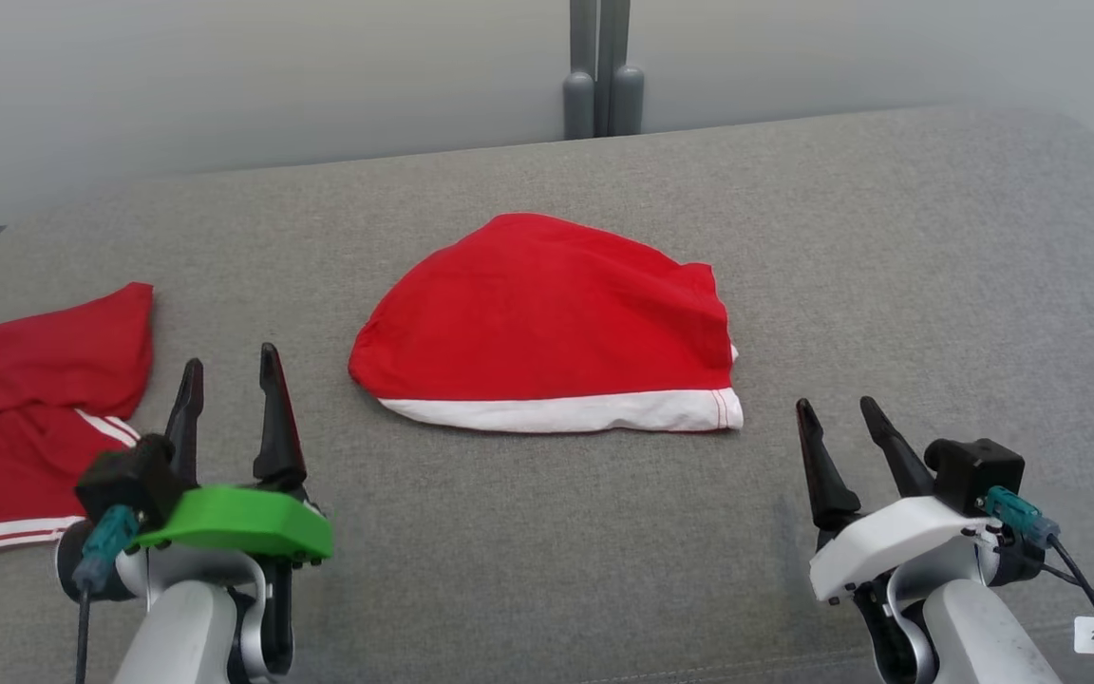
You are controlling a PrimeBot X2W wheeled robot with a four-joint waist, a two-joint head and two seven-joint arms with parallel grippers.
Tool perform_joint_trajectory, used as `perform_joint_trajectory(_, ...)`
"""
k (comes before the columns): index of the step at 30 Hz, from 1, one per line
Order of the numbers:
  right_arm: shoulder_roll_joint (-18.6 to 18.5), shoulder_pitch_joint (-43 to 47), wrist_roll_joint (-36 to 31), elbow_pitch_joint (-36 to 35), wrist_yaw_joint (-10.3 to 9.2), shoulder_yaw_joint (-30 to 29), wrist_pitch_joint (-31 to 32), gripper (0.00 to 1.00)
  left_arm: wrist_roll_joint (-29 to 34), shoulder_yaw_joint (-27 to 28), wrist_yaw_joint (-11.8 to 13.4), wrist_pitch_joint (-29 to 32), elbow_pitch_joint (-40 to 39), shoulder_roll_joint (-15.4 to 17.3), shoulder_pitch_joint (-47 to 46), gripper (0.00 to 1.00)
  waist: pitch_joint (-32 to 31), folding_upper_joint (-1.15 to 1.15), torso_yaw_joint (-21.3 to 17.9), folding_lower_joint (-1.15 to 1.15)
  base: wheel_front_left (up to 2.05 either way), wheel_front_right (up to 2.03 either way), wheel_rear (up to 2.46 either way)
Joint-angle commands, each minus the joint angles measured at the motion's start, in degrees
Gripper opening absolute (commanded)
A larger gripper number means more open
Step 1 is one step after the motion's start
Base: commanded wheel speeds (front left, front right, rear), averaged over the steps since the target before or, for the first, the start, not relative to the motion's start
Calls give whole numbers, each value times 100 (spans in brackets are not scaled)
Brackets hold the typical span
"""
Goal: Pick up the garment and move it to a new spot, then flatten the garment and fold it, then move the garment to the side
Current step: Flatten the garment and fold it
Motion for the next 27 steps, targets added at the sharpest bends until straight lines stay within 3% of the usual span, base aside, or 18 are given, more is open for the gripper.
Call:
perform_joint_trajectory(1, -18, -58, -47, 46, 0, 52, -12, 100, 237, 169, -160, -4, -163, -99, 292, 100, -194, 0, 228, 0, 0, 0, 0)
perform_joint_trajectory(8, -19, -75, -299, 84, 0, 144, -59, 100, 872, 583, -585, -5, -279, -368, 995, 100, -359, 0, 474, 0, 0, 0, 0)
perform_joint_trajectory(18, -18, 179, -485, 135, 0, 228, -7, 100, 1404, 819, -862, -5, 15, -423, 1610, 100, -511, 0, 714, 0, 0, 0, 0)
perform_joint_trajectory(27, -19, 457, -576, 287, 0, 157, 37, 100, 1491, 741, -1110, -5, 374, -371, 1789, 100, -602, 0, 749, 0, 0, 0, 0)
